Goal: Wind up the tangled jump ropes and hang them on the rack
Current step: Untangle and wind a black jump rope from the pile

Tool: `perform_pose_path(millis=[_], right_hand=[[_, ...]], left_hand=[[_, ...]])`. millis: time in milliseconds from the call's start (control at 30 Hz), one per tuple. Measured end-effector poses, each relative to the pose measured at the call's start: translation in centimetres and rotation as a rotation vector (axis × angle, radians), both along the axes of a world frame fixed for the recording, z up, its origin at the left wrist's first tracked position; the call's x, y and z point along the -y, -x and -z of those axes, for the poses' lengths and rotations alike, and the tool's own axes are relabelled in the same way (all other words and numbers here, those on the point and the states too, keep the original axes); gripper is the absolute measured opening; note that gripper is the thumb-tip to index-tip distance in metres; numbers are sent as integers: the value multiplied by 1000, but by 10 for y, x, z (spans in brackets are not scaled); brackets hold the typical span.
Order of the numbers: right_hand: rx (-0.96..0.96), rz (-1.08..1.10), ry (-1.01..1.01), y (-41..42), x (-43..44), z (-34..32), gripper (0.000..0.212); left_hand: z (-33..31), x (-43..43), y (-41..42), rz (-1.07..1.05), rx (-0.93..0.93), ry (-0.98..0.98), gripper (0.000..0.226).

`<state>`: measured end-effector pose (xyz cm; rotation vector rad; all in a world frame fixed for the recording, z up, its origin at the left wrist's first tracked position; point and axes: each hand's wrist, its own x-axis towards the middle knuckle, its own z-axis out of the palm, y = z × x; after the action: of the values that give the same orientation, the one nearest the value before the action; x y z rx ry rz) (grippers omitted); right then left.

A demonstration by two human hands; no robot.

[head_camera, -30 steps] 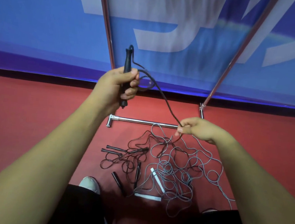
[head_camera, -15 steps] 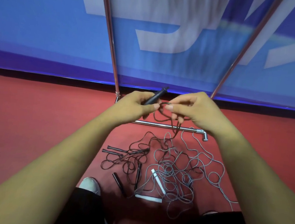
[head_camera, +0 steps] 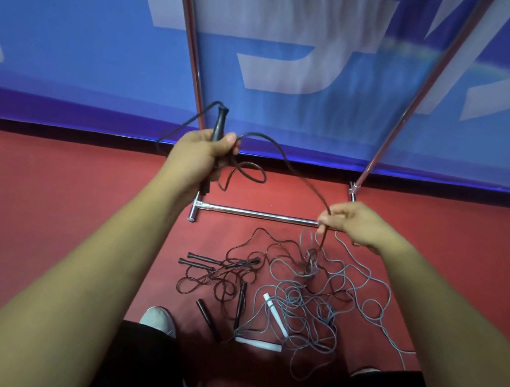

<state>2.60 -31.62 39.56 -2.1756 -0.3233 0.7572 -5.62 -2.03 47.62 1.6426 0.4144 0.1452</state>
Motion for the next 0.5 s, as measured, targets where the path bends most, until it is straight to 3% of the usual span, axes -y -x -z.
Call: perform_pose_path(millis=[67, 100, 167, 267, 400, 500], right_hand=[[-9, 134, -234, 0, -13, -19, 2], [-17, 162, -313, 2, -19, -31, 3], [9, 94, -330, 8, -30, -53, 9], [55, -62, -262, 23, -46, -78, 12], [156, -80, -338, 33, -55, -93, 9], [187, -88, -374, 29, -50, -88, 10]], left_hand=[[3, -2, 1, -134, -94, -398, 13], [2, -1, 1, -152, -91, -460, 17], [-4, 10, 5, -89, -27, -375, 20], [-10, 31, 10, 178, 103, -265, 27], [-10, 39, 15, 554, -16, -309, 14], [-6, 40, 14, 535, 11, -197, 17]])
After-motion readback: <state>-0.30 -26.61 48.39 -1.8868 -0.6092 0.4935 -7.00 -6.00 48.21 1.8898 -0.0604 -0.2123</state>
